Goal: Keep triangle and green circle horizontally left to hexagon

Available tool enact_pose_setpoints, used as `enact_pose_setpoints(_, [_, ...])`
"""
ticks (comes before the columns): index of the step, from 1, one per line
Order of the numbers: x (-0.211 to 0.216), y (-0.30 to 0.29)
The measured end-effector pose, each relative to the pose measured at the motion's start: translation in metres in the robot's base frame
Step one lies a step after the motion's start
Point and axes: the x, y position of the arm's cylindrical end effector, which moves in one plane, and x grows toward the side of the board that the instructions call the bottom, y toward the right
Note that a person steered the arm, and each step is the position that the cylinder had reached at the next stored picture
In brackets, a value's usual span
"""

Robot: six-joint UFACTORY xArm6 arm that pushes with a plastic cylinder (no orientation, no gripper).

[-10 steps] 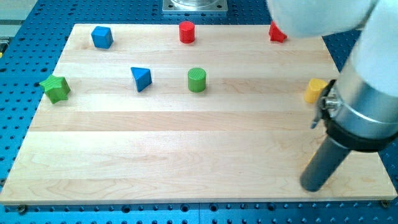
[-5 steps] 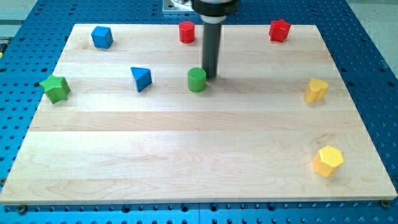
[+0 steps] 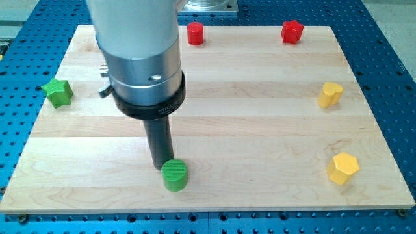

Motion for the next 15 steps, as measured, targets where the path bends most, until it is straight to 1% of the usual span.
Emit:
enact_pose_setpoints(1, [-0.016, 0.020])
enact_pose_setpoints(2, [-0.051, 0.033])
enact_pose_setpoints(3, [-0.120, 0.021])
enact_pose_setpoints(4, [-0.184, -0.011])
enact_pose_setpoints(5, [-0.189, -0.043])
enact_pose_setpoints(6, [-0.162, -0.065])
enact_pose_setpoints(7, [-0.190, -0.062])
enact_pose_setpoints(8, [-0.181, -0.092])
enact_pose_setpoints(9, [-0.179, -0.092])
enact_pose_setpoints(10, [-0.162, -0.092])
enact_pose_setpoints(11, [-0.126, -0.093])
enact_pose_setpoints(12, [-0.098, -0.119])
enact_pose_setpoints(13, [-0.093, -0.119])
enact_pose_setpoints(14, [-0.071, -0.134])
enact_pose_setpoints(15, [-0.066, -0.136])
